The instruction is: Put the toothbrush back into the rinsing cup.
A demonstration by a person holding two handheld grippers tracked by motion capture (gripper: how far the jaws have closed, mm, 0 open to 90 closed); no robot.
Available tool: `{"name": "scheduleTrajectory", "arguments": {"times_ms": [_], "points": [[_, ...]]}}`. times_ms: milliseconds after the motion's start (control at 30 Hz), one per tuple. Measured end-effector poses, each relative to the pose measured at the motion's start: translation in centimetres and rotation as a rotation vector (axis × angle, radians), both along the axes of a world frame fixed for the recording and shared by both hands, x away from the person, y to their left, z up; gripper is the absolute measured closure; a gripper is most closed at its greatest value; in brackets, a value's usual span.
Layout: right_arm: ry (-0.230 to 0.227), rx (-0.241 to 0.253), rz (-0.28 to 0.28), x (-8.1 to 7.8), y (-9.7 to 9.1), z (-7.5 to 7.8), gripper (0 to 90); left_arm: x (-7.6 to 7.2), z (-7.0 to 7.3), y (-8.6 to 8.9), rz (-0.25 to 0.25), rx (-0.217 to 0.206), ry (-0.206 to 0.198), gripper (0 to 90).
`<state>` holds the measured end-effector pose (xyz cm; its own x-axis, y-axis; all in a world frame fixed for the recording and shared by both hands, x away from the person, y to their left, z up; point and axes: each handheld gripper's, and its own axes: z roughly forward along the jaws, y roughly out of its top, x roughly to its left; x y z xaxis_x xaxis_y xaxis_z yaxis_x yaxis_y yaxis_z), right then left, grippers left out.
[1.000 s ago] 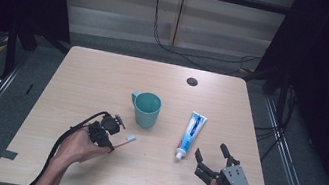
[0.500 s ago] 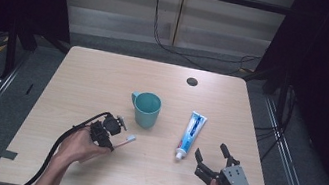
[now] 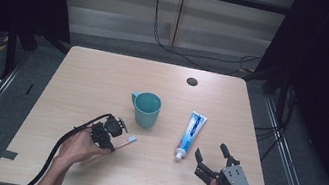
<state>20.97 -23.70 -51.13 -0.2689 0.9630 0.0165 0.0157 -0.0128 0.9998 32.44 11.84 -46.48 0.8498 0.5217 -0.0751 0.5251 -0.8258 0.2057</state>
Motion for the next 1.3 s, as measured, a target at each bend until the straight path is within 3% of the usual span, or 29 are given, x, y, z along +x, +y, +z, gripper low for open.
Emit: {"name": "scheduleTrajectory", "arguments": {"times_ms": [100, 300, 333, 400, 433, 467, 567, 667, 767, 1000, 1033, 1300], "points": [[0.001, 0.001, 0.000, 0.0, 0.0, 0.0, 12.9, -0.2, 0.6, 0.5, 0.009, -0.062, -0.008, 84.3], [0.001, 0.001, 0.000, 0.0, 0.0, 0.0, 12.9, -0.6, 1.8, 1.0, -0.004, -0.111, -0.026, 84.3], [0.001, 0.000, -0.001, 0.0, 0.0, 0.0, 12.9, -0.7, 2.0, 1.2, 0.006, -0.137, -0.035, 84.3], [-0.001, 0.000, -0.001, 0.0, 0.0, 0.0, 12.9, -0.8, 2.1, 1.2, 0.005, -0.147, -0.040, 84.3], [0.000, 0.000, -0.001, 0.0, 0.0, 0.0, 12.9, -1.0, 2.2, 1.3, 0.005, -0.187, -0.035, 84.3], [0.000, 0.000, -0.001, 0.0, 0.0, 0.0, 12.9, -1.0, 2.2, 1.3, 0.005, -0.187, -0.035, 84.3], [0.002, -0.001, -0.002, 0.0, 0.0, 0.0, 12.9, -1.2, 2.3, 1.5, 0.025, -0.238, -0.047, 84.3], [0.000, 0.001, 0.000, 0.0, 0.0, 0.0, 12.9, -1.2, 2.2, 1.6, 0.035, -0.256, -0.046, 84.3], [0.002, 0.000, -0.001, 0.0, 0.0, 0.0, 13.0, -1.2, 2.1, 2.1, 0.076, -0.334, -0.045, 84.3], [0.004, -0.001, -0.003, 0.0, 0.0, 0.0, 13.0, -1.5, 2.4, 2.5, 0.090, -0.380, -0.048, 84.2], [0.004, -0.001, -0.003, 0.0, 0.0, 0.0, 12.9, -1.6, 2.6, 2.7, 0.096, -0.416, -0.057, 84.2], [0.002, -0.001, -0.001, 0.0, 0.0, 0.0, 12.9, -2.0, 3.0, 3.3, 0.119, -0.517, -0.076, 84.2]]}}
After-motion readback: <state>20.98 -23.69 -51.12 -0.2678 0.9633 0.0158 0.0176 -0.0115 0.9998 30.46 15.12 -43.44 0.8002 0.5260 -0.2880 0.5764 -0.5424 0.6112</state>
